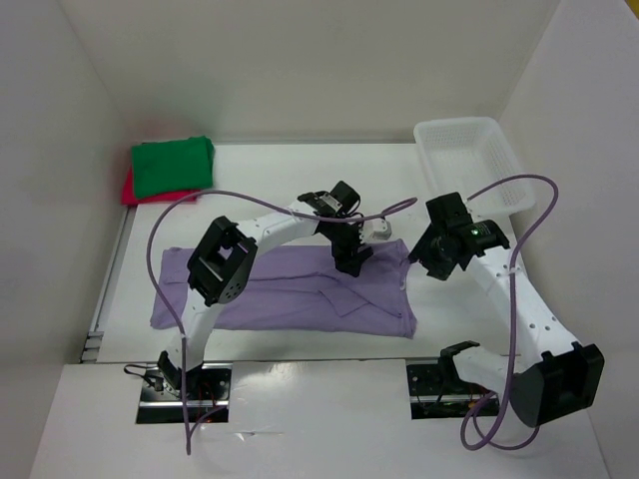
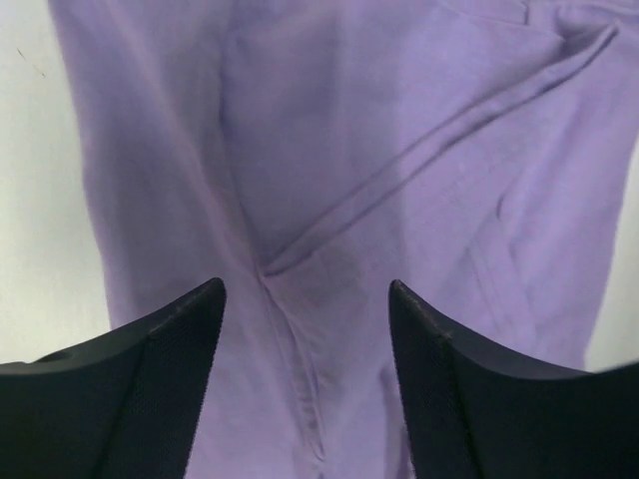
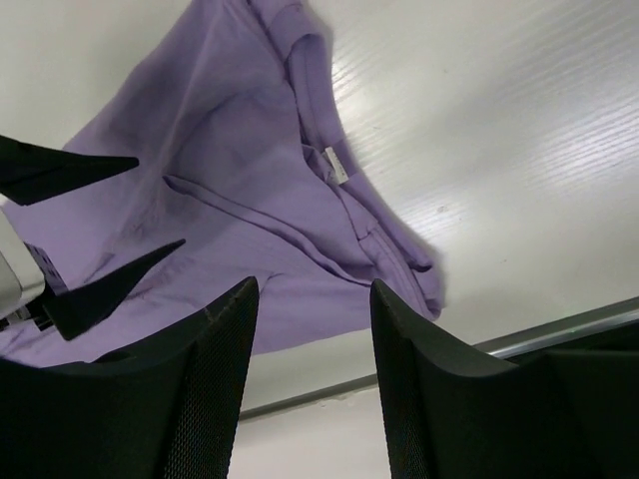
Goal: Fold and stack the t-shirts
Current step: Fold the other side of the tshirt into a rectangle
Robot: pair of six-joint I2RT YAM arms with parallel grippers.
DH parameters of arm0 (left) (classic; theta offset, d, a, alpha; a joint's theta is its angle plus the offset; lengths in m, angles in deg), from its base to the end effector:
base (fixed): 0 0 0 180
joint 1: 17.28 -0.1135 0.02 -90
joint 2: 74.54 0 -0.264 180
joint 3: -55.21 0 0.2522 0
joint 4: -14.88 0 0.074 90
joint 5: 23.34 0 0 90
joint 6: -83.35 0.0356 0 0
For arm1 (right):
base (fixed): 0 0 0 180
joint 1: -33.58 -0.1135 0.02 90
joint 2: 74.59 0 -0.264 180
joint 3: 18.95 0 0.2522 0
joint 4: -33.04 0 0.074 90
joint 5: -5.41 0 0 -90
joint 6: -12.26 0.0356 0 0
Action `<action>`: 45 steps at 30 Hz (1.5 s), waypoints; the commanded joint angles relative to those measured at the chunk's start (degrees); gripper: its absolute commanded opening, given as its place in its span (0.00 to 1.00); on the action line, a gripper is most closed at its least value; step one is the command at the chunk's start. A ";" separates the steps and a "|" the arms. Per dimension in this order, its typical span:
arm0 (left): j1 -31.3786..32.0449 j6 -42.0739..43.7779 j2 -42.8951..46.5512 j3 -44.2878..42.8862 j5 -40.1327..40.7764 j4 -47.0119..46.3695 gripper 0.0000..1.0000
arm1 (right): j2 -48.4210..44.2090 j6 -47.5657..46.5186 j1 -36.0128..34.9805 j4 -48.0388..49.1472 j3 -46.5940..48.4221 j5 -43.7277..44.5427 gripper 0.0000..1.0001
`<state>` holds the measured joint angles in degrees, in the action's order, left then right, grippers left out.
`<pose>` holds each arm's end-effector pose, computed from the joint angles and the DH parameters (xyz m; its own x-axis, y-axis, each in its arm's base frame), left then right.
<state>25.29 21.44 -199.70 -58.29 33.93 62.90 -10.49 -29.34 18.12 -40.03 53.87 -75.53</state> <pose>0.3342 -0.3331 0.1886 -0.1982 0.7199 -0.6651 0.9787 0.1087 -0.1740 0.1954 0.0482 0.2908 -0.7246 0.5658 -0.3935 0.5186 0.8237 0.2295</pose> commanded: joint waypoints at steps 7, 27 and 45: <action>0.76 0.02 -4.30 -3.26 -1.11 0.90 0.55 | -4.15 -1.20 3.68 -4.24 2.81 4.56 0.54; 1.29 -1.99 1.40 -0.36 -3.92 3.80 0.00 | -2.57 -8.76 8.43 -3.18 1.14 -1.49 0.56; -6.18 -16.39 6.51 7.63 2.04 -4.90 0.00 | 8.67 -15.27 -2.46 -1.60 3.77 -7.13 0.68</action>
<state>19.28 8.85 -193.69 -51.56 34.50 60.48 -4.96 -43.94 18.21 -42.82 54.55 -83.07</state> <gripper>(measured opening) 0.009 0.670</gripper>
